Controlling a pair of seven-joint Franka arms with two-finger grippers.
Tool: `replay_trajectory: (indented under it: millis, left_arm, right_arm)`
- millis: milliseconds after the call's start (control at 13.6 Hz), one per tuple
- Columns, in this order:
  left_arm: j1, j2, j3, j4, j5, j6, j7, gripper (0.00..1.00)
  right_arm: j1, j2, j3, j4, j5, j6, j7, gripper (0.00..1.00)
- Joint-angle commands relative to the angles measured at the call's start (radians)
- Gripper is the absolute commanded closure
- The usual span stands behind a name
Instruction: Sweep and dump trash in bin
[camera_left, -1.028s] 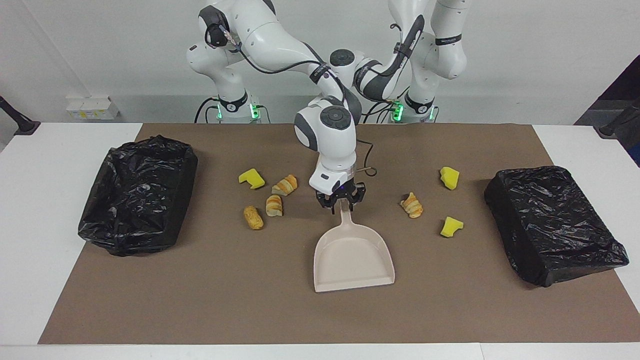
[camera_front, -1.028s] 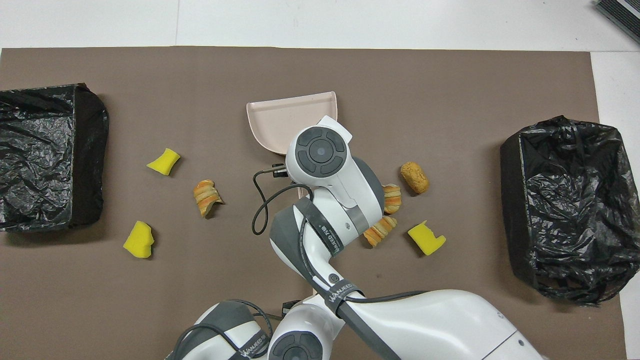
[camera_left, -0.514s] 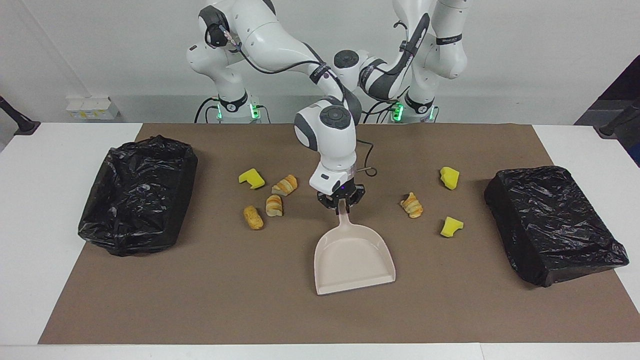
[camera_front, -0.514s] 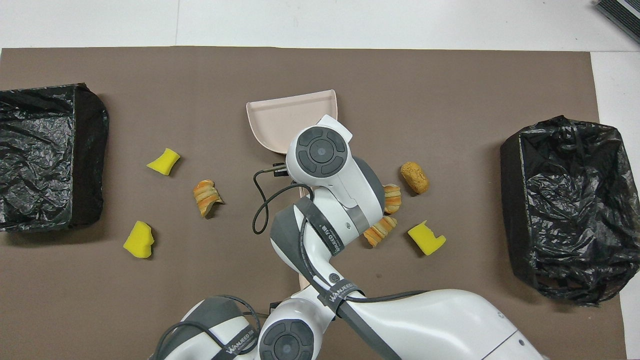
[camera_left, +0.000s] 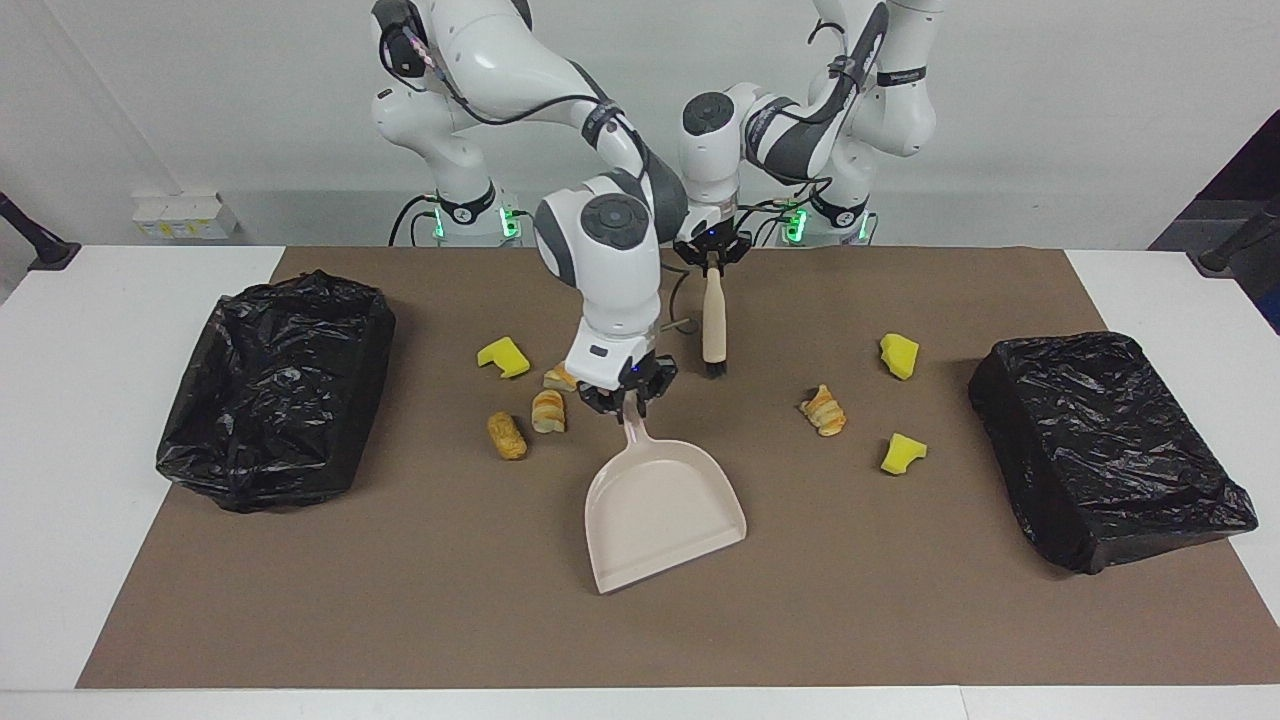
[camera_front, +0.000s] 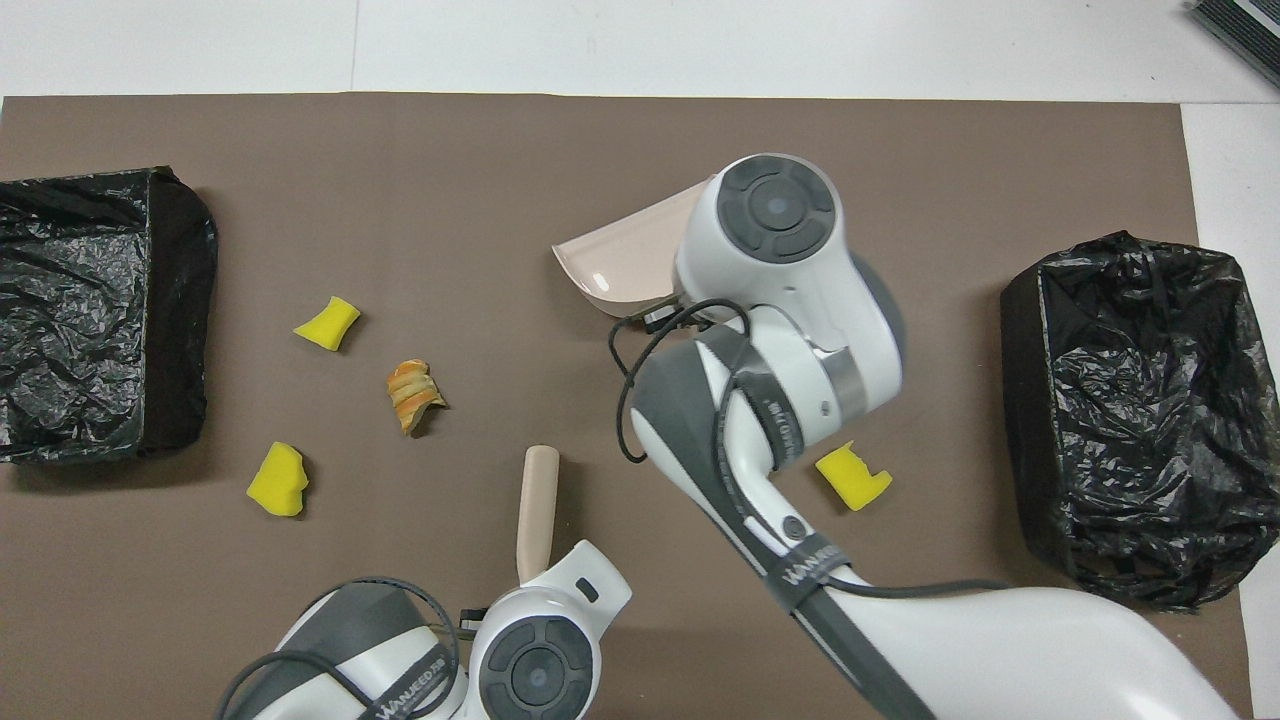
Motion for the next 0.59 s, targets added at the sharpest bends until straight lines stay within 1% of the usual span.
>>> replay_trajectory:
  millis: [0,73,147,294,367,441,514]
  left_arm:
    - [0.07,-0.049,-0.008,-0.009,0.058,-0.052,-0.006,1.0]
    - [0.11,-0.048,-0.008,0.002,0.061,-0.059,0.0,1.0]
    - [0.146,-0.048,-0.008,0.017,0.084,-0.076,0.005,1.0]
    - [0.247,-0.037,-0.008,0.061,0.107,-0.078,0.029,1.0]
    - [0.306,-0.031,-0.006,0.086,0.109,-0.076,0.096,1.0]
    - [0.362,-0.028,-0.006,0.101,0.109,-0.076,0.186,1.0]
    - [0.409,-0.025,-0.008,0.104,0.109,-0.069,0.259,1.0]
  right_arm:
    - [-0.061,-0.088,0.01,-0.035,0.013,-0.102,-0.262,1.0]
    - [-0.078,-0.1,0.01,-0.05,0.015,-0.114,-0.32,1.0]
    - [-0.078,-0.121,0.01,-0.1,0.015,-0.092,-0.32,1.0]
    - [-0.076,-0.171,0.012,-0.208,0.016,0.009,-0.296,1.0]
    - [-0.076,-0.183,0.012,-0.248,0.018,0.048,-0.293,1.0]
    - [-0.069,-0.175,0.01,-0.266,0.022,0.074,-0.27,1.0]
    - [-0.058,-0.156,0.012,-0.266,0.054,0.118,-0.21,1.0]
